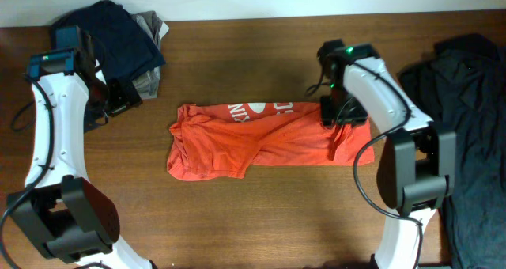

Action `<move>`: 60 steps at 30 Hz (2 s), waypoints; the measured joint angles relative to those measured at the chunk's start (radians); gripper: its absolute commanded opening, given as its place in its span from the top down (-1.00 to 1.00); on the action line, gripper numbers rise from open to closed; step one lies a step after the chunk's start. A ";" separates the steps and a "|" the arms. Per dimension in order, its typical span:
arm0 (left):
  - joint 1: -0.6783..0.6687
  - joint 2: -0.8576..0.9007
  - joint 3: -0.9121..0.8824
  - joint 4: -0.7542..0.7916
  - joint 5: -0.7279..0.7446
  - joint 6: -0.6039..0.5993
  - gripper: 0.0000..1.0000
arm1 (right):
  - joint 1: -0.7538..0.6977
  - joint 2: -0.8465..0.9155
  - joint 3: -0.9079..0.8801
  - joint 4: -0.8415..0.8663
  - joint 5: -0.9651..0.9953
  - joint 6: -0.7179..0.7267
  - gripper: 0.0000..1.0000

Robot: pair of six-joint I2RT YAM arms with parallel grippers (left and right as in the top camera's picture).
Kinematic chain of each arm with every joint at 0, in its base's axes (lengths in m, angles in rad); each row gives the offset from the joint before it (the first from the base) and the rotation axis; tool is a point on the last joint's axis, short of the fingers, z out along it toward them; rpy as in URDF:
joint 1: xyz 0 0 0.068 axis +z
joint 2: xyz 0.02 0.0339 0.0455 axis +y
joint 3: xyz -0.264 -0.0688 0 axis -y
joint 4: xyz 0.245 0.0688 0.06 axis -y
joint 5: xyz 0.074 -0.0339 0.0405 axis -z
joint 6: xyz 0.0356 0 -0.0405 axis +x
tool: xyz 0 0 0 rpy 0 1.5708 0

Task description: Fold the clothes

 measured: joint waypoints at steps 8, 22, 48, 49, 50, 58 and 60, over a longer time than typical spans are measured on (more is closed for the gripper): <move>0.000 0.000 0.000 0.000 0.000 0.000 -0.98 | -0.126 -0.008 0.238 -0.080 -0.042 -0.020 0.02; 0.000 0.000 0.000 -0.001 0.000 0.000 -0.98 | -0.220 -0.008 0.098 0.074 -0.122 -0.049 0.83; 0.000 0.000 0.000 -0.001 0.000 0.000 -0.99 | -0.085 0.006 -0.032 0.141 -0.345 -0.043 -0.18; 0.000 0.000 0.000 -0.001 0.000 0.000 -0.98 | -0.092 0.001 0.032 0.087 -0.342 -0.056 -0.24; 0.000 0.000 0.000 -0.001 0.000 0.000 -0.98 | -0.098 -0.006 0.081 0.052 -0.338 -0.065 -0.29; 0.000 0.000 0.000 -0.005 0.000 0.000 -0.98 | -0.310 -0.086 0.255 -0.106 -0.299 -0.206 -0.49; 0.000 0.000 0.000 -0.005 0.000 0.000 -0.98 | -0.378 -0.084 0.217 -0.097 -0.333 -0.264 -0.50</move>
